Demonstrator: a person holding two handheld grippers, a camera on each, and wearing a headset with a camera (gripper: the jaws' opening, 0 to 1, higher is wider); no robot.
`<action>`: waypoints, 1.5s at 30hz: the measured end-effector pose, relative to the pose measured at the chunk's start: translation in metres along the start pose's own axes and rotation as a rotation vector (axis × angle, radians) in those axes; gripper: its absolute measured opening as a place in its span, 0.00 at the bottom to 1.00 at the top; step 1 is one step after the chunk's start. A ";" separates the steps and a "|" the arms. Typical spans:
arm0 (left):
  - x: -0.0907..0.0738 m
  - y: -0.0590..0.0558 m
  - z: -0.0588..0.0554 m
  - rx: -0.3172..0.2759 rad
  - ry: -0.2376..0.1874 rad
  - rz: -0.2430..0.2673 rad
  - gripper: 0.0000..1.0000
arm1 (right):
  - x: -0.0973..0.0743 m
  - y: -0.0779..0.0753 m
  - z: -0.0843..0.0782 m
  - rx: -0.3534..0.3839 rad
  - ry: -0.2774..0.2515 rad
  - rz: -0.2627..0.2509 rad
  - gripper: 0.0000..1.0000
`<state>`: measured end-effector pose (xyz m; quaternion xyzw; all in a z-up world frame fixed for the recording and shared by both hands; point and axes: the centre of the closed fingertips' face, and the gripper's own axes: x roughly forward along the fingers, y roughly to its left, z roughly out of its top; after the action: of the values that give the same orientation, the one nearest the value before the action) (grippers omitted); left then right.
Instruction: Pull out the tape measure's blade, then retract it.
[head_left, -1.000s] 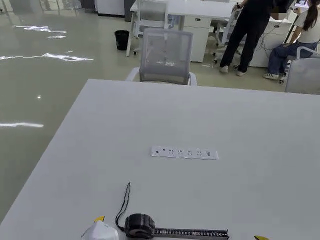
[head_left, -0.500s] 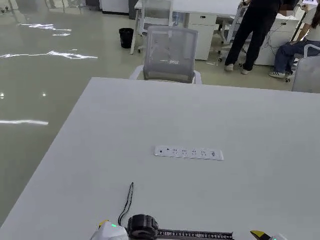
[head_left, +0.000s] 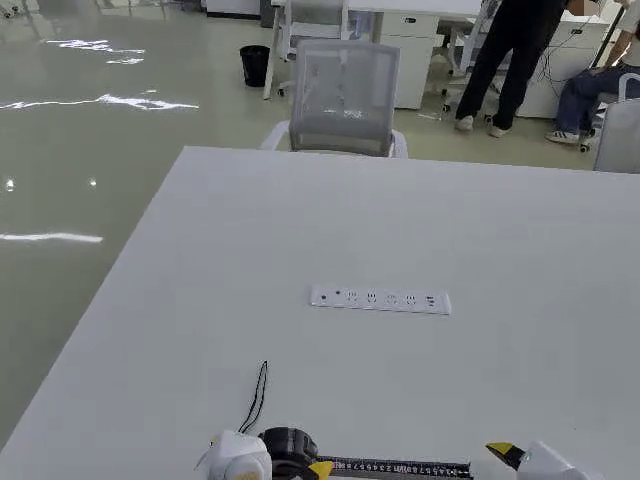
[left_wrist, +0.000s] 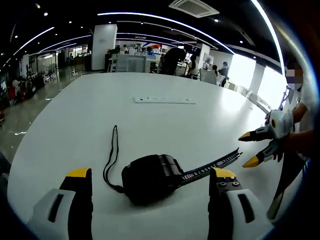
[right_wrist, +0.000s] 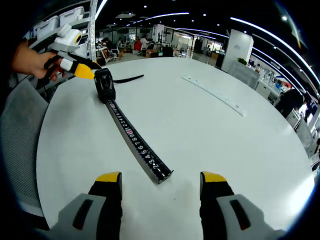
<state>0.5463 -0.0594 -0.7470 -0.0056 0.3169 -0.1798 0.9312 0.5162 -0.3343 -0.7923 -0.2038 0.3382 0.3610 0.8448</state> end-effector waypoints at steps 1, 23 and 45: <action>0.001 0.000 -0.001 -0.002 0.005 0.004 0.96 | 0.001 0.000 0.000 -0.005 0.002 0.004 0.62; 0.021 -0.002 -0.011 -0.004 0.032 0.027 0.82 | 0.019 0.003 0.000 -0.168 0.095 0.062 0.26; 0.038 0.001 -0.018 -0.027 0.063 0.057 0.68 | 0.021 0.002 -0.002 -0.154 0.117 0.077 0.19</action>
<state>0.5638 -0.0695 -0.7833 -0.0032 0.3484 -0.1488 0.9255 0.5247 -0.3241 -0.8086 -0.2757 0.3660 0.4058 0.7908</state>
